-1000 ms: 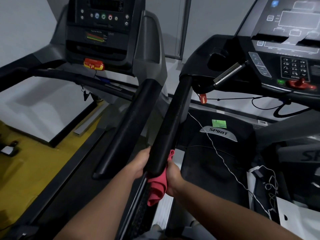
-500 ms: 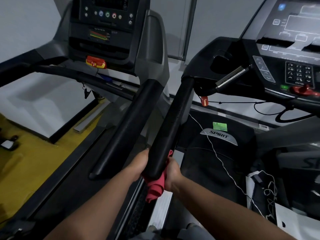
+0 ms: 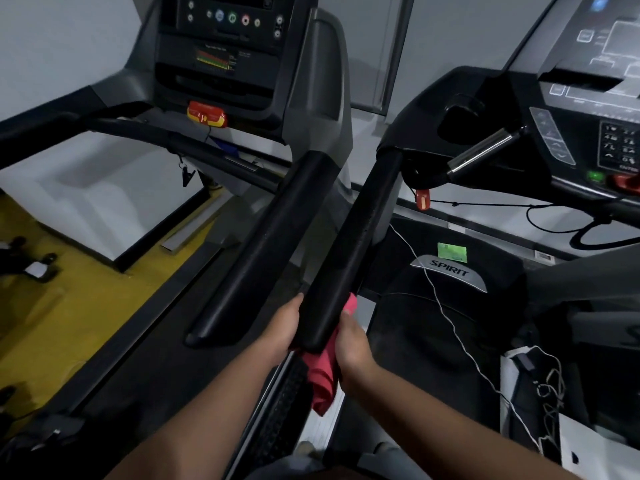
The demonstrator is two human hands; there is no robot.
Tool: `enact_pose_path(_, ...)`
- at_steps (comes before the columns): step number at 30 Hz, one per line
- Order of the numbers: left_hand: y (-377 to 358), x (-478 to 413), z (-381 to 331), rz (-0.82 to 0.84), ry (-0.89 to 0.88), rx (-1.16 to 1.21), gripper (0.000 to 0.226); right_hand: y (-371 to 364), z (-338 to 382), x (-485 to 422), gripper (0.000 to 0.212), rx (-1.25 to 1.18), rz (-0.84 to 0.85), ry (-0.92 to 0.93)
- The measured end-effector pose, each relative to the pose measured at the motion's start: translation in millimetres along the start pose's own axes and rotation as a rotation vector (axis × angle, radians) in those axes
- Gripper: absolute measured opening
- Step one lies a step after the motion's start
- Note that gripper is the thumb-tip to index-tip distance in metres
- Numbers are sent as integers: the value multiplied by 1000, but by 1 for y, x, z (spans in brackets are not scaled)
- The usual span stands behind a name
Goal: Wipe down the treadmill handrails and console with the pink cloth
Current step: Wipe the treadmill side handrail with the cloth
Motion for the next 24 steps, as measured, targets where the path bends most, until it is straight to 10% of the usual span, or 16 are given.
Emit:
enact_pose_path(5,1,2,-3,29,-32,-124,38,2,15,16,45,571,-57,495)
enact_pose_path(9,12,-1,-34,-72,-393,-648,18,-15,32,25,47,1051,39,819)
enact_pose_path(16,49,39,-99,-520,-982,-904,25,-47,40,27,40,1654,-158,1160)
enact_pose_path(24,93,1,-98,-623,-559,-1011,67,-63,37,27,24,2030,-35,1147)
Point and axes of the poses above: each hand's wrist, its own x-axis away from the middle knuckle, its own y-axis out of the back of the hand, z = x × y, the point moved 5 cm from there along -x, towards the middle knuckle, and after that the axes turned 6 degrees about -z, right-handed, at the moved point
